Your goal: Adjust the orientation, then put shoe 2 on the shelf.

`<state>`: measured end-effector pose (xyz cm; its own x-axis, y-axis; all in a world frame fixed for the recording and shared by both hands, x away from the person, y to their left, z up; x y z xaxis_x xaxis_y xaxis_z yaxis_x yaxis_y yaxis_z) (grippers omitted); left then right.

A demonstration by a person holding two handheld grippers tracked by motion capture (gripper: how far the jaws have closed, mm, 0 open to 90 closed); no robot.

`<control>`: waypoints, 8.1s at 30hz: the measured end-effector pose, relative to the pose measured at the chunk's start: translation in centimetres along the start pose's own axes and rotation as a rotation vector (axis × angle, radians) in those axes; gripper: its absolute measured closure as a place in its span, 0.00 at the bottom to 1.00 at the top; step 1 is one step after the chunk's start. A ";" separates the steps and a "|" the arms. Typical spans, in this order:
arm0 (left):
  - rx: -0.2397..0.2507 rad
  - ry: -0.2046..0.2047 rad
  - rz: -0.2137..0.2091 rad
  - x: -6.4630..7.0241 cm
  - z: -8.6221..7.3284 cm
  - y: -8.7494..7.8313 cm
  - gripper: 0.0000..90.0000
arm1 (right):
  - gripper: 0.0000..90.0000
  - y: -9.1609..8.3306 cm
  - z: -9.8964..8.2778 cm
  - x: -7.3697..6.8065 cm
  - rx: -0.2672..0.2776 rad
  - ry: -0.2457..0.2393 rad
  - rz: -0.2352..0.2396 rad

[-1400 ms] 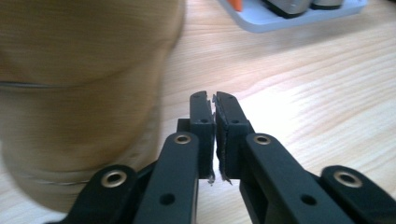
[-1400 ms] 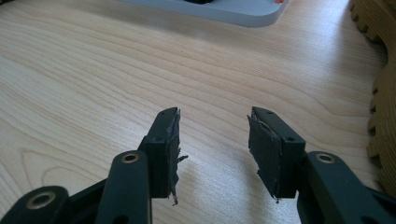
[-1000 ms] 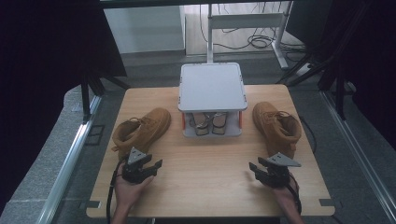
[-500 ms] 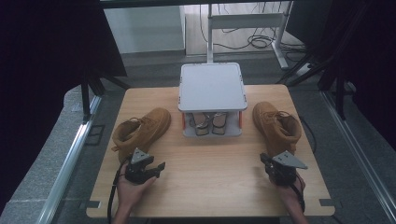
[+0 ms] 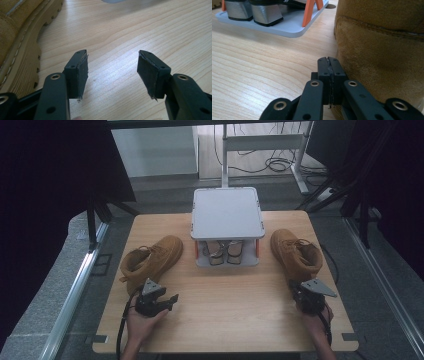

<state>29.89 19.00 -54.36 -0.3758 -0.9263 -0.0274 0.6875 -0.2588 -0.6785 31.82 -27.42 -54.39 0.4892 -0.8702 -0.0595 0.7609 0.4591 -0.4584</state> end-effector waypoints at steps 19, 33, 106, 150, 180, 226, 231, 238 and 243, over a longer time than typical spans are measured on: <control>-0.009 -0.004 0.008 -0.4 -0.1 -0.1 0.47 | 1.00 -1.1 -0.1 1.0 0.007 -0.002 0.028; -0.010 -0.005 0.008 -0.4 -0.1 0.0 0.47 | 1.00 -2.1 -0.4 2.3 0.019 0.041 -0.002; 0.195 -0.128 0.123 -8.4 7.9 -8.2 0.46 | 0.81 -2.1 -0.4 -0.2 0.015 0.059 0.099; -0.113 -0.168 0.159 -13.9 7.6 -2.2 0.68 | 0.76 -1.7 -0.6 -0.3 -0.004 0.059 0.106; -0.108 -0.181 0.170 -14.1 7.4 -2.1 0.82 | 0.64 -6.3 8.5 0.9 0.084 -0.039 0.175; -0.151 -0.176 0.093 -13.9 7.6 -1.9 0.59 | 0.70 -1.2 10.8 14.1 -0.269 0.117 0.132; -0.163 -0.181 0.120 -14.1 7.5 -1.9 0.75 | 0.78 -1.1 10.7 14.3 -0.285 0.147 0.109; -0.161 -0.182 0.152 -14.1 7.5 -1.9 0.83 | 0.84 -1.1 10.8 14.1 -0.302 0.150 0.085; -0.137 -0.205 0.147 -14.1 7.4 -1.9 0.84 | 0.86 -1.1 10.9 13.8 -0.300 0.143 0.071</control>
<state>38.44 30.51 -47.24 -0.1354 -0.9908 0.0068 0.6298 -0.0913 -0.7714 42.35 -38.01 -45.05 0.4554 -0.8640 -0.2146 0.5578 0.4648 -0.6876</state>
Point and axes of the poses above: each handheld gripper's, and its own axes: y roughly forward along the jaws, z roughly out of its top, x roughly to its right, the point moved 4 cm from there along y, roughly forward along the jaws, and after that the axes turned 11 degrees about z, right-handed, at the moved point
